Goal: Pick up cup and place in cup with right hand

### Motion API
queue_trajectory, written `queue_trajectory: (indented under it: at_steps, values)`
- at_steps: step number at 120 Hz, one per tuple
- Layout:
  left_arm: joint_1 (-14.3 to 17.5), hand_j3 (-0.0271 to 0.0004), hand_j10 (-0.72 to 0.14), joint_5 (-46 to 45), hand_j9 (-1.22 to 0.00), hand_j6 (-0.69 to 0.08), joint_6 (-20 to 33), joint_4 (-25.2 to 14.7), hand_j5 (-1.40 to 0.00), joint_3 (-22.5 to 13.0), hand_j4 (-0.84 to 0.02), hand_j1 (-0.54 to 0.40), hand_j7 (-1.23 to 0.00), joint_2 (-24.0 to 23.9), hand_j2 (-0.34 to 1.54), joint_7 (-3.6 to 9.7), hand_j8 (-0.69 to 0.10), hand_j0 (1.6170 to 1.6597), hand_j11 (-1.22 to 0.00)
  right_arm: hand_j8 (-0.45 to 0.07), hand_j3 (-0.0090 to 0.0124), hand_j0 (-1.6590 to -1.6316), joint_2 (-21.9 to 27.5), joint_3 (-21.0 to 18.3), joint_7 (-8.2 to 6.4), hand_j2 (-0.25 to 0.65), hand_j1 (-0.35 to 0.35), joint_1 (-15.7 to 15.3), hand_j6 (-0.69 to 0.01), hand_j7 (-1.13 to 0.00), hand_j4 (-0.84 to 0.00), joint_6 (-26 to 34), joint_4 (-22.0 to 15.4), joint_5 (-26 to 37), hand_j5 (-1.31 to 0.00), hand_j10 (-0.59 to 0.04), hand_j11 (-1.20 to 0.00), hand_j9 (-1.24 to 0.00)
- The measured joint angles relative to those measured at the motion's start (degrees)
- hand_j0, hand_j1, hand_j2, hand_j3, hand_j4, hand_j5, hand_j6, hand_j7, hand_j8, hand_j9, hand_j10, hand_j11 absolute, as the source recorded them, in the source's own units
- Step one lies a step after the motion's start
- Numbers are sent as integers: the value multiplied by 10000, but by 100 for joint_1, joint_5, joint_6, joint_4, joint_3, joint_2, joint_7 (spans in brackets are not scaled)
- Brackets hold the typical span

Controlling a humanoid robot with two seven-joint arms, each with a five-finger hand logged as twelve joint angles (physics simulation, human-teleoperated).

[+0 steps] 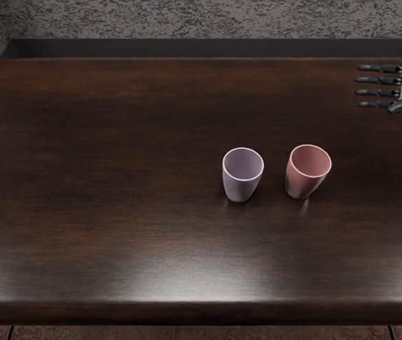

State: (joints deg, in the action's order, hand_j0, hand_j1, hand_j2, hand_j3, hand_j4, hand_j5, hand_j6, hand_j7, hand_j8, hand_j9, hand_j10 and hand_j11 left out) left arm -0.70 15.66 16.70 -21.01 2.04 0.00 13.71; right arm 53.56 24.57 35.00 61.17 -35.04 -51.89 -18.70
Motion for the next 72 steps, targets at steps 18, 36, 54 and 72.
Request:
queue_trajectory:
  at_steps: [18,36,54,72]
  values:
    - [0,-1,-4,0,-7,-4,0,0,-7,0,-4,3484,-7,0,2,0,-4,16581,-7,35,0,-16581,15,10,0,-6,-3488,-10,44,0,2,0,-5,7,6,26,4,4]
    - [0,-1,-3,0,-7,-3,0,0,-7,0,-3,3484,-7,0,2,0,-3,16581,-7,36,0,-16581,-465,11,0,-4,-3489,358,46,0,0,0,-8,637,6,27,4,5]
    - [0,-1,-4,0,-7,-4,0,0,-7,-1,-4,3484,-7,0,2,0,-4,16581,-7,25,0,-16581,-1054,20,0,-4,-3490,897,31,0,1,1,-87,1635,4,18,3,3]
    - [0,-1,-4,-1,-6,-4,0,0,-7,-1,-4,3484,-6,0,1,0,-4,16581,-6,9,0,-16581,-1244,29,0,-4,-3490,1184,11,0,-4,2,-1492,2910,2,7,2,2]
